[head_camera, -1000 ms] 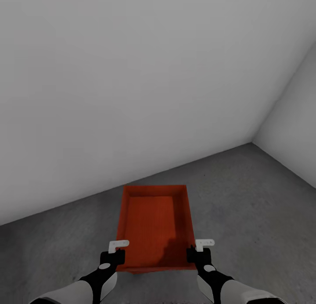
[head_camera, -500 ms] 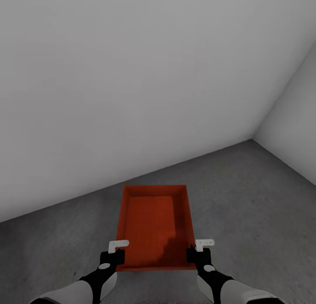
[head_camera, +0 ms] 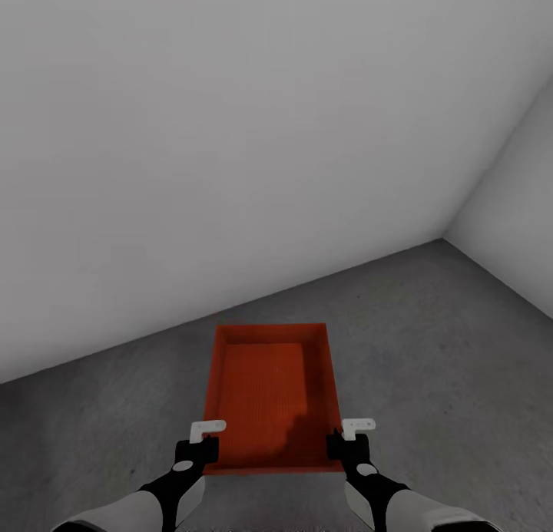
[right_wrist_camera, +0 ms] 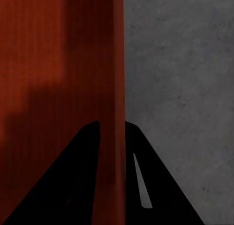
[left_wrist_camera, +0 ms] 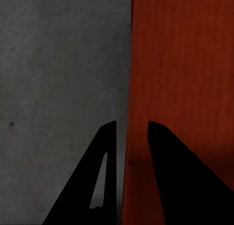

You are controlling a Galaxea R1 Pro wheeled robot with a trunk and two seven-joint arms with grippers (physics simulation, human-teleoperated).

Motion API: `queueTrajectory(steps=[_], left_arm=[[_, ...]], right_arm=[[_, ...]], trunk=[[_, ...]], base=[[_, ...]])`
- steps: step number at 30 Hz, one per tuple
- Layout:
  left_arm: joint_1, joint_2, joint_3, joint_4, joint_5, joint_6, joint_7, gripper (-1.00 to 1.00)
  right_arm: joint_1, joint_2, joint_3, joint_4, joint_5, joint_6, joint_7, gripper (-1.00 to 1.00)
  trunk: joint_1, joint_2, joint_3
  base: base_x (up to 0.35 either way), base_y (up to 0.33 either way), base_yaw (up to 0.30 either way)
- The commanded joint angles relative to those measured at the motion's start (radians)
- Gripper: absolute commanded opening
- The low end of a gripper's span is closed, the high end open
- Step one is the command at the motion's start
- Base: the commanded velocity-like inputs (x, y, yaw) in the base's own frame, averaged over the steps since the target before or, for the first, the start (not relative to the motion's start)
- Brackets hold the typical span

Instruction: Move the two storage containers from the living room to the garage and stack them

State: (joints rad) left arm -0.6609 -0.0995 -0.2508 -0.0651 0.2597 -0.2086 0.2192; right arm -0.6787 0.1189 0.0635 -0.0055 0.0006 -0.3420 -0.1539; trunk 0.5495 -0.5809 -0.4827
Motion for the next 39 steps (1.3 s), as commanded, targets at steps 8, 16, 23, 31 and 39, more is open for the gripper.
queueTrajectory(steps=[8,16,23,31,39], left_arm=[[-0.001,0.0,-0.005,-0.001,0.004,-0.029,0.016,-1.0],[-0.001,0.0,-0.005,-0.001,0.003,-0.029,0.016,-1.0],[-0.001,0.0,-0.005,-0.001,0.004,-0.029,0.016,-1.0],[-0.001,0.0,-0.005,-0.001,0.004,-0.029,0.016,-1.0],[-0.001,0.001,-0.005,-0.001,0.004,-0.029,0.016,-1.0]], right_arm=[[-0.001,0.024,-0.06,0.004,-0.022,-0.005,-0.003,-1.0],[-0.001,0.025,-0.06,0.004,-0.022,-0.005,-0.004,-1.0],[-0.001,0.025,-0.059,0.004,-0.022,-0.002,-0.004,-1.0],[-0.001,0.027,-0.06,0.004,-0.021,-0.006,-0.013,-1.0],[-0.001,0.028,-0.059,0.004,-0.022,-0.006,-0.013,-1.0]], trunk=[[0.0,-0.001,-0.005],[0.0,-0.001,-0.005],[0.0,-0.001,-0.005],[0.0,-0.001,-0.005],[0.0,-0.001,-0.005]], base=[[0.0,0.0,0.0],[0.0,0.0,0.0],[0.0,0.0,0.0],[0.0,0.0,0.0],[0.0,0.0,0.106]])
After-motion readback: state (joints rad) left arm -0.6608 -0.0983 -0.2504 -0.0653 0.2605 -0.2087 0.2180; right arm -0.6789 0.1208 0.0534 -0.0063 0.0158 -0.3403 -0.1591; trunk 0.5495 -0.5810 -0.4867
